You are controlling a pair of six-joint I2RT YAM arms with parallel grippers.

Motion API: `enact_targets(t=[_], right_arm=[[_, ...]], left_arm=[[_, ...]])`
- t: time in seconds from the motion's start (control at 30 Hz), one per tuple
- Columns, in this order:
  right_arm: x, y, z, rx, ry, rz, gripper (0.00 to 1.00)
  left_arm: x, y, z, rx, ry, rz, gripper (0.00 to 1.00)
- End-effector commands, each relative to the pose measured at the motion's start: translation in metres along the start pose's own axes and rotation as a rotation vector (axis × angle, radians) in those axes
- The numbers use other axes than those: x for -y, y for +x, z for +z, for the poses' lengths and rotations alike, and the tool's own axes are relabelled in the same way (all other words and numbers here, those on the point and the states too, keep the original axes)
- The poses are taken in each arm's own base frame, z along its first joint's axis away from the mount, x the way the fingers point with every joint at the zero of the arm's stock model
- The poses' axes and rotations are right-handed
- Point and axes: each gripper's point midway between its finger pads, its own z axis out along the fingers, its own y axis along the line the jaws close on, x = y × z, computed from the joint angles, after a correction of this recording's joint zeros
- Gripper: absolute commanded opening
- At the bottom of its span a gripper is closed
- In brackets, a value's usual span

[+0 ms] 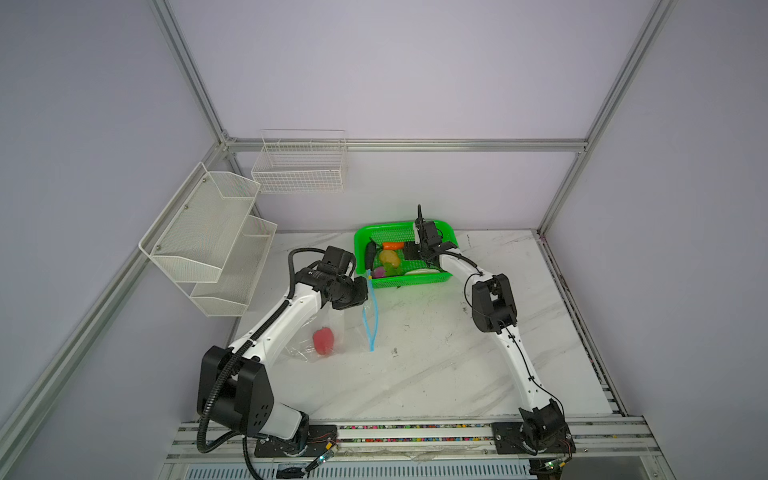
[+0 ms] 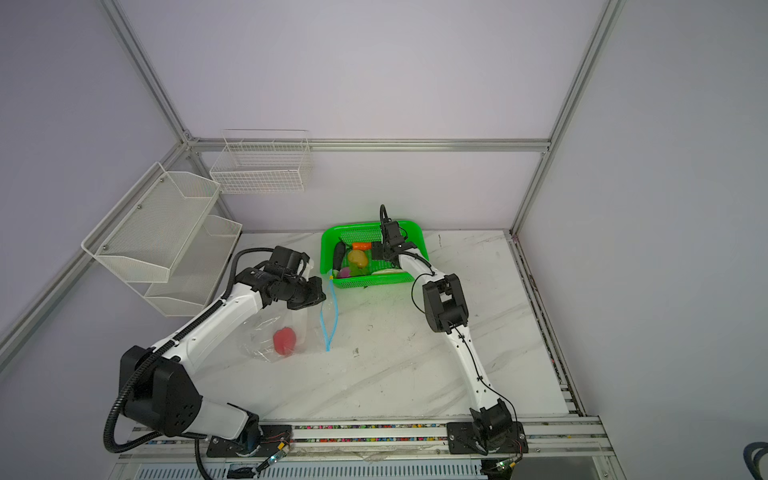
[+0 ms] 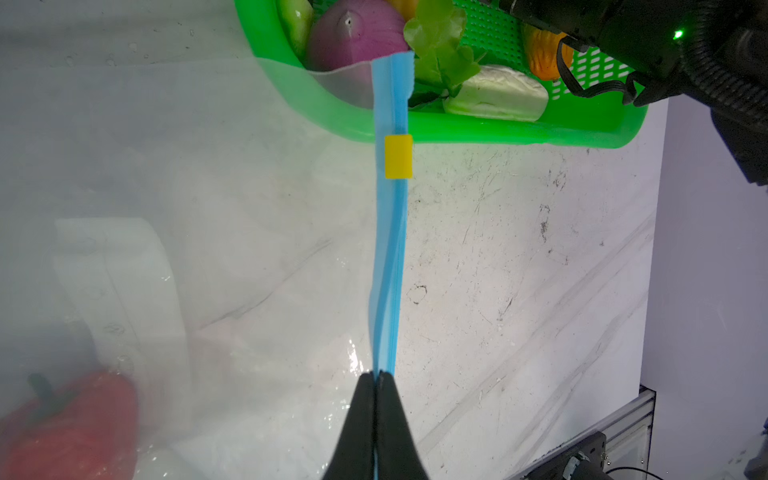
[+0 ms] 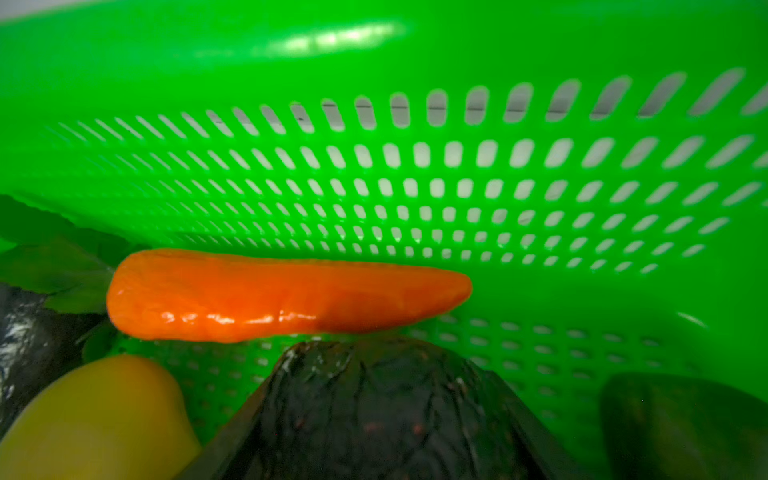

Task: Place the food in the zip-top bag and seal the zipper
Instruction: 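Lower the right gripper into the basket and grasp the dark round vegetable, then carry the dark round vegetable with the right gripper to the bag mouth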

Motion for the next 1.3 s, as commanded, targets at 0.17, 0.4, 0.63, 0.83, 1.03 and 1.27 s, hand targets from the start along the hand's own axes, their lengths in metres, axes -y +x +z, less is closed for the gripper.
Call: enact_targets(t=[0.17, 0.4, 0.63, 0.83, 1.03, 1.27], right_arm=[[-0.015, -0.054, -0.048, 0.125, -0.084, -0.004, 0.58], [-0.021, -0.060, -0.068, 0.142, -0.113, -0.022, 0.57], [-0.031, -0.059, -0.114, 0.144, -0.165, -0.018, 0.56], [-0.056, -0.023, -0.172, 0.110, -0.271, -0.005, 0.55], [-0.098, 0.033, -0.218, 0.028, -0.418, -0.020, 0.52], [-0.157, 0.086, -0.253, -0.044, -0.623, -0.058, 0.51]], left_arm=[[0.013, -0.003, -0.007, 0.034, 0.064, 0.022, 0.00], [0.016, -0.003, -0.008, 0.034, 0.081, 0.019, 0.00], [0.017, -0.002, -0.009, 0.035, 0.088, 0.019, 0.00], [0.016, -0.001, -0.009, 0.036, 0.083, 0.008, 0.00], [0.017, -0.004, -0.010, 0.046, 0.082, -0.006, 0.00], [0.026, -0.008, -0.024, 0.081, 0.115, -0.002, 0.00]])
